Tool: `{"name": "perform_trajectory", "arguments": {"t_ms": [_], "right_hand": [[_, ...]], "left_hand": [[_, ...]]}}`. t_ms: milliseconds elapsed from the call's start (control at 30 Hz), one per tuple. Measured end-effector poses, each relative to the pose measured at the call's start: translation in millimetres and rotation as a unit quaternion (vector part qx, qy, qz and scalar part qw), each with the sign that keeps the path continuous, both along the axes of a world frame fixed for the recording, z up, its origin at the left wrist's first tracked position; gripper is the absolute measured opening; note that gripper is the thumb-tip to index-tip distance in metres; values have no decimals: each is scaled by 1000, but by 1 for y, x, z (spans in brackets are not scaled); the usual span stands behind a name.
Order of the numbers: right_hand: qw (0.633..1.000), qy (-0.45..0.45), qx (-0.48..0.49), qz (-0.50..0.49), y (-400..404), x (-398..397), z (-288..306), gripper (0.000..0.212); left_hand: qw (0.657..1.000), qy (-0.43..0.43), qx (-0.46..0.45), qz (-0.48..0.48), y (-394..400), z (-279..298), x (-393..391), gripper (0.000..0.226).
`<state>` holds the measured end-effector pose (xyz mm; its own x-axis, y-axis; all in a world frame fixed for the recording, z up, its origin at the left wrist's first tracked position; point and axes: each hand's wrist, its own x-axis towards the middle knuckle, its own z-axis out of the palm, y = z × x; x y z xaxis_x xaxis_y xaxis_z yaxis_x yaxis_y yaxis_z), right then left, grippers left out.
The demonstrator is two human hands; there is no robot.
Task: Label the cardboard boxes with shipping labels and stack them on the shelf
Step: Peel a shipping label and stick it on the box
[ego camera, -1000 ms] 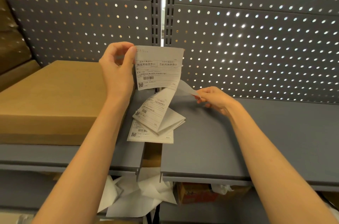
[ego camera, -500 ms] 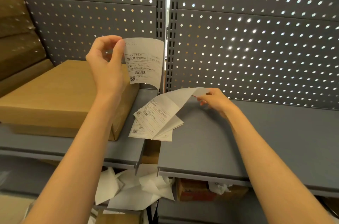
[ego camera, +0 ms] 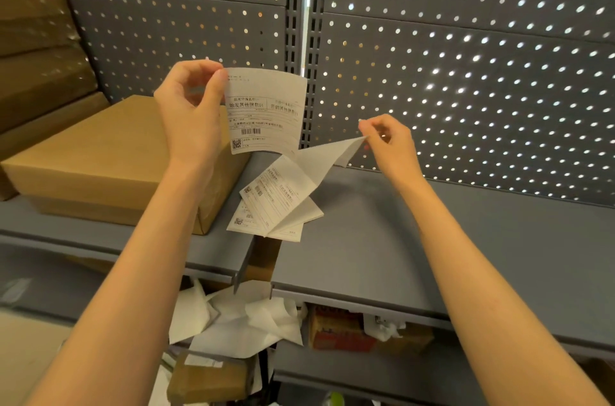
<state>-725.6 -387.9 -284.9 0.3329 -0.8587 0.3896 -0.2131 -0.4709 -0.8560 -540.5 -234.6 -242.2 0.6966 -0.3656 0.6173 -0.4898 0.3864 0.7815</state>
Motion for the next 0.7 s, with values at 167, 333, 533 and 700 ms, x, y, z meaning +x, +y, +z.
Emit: {"name": "perform_trajectory", "arguments": {"t_ms": [167, 333, 533, 700], "right_hand": [[998, -58, -37, 11, 27, 10, 29, 21], [993, -66, -44, 90, 71, 30, 59, 20], [989, -66, -38, 126, 110, 82, 62, 21], [990, -80, -47, 103, 133, 126, 55, 10]], "left_hand": [[1000, -8, 1, -8, 8, 6, 4, 15], [1000, 0, -1, -29, 16, 10, 22, 15], [999, -15, 22, -25, 34, 13, 66, 8], [997, -7, 30, -67, 53, 15, 108, 7]]}}
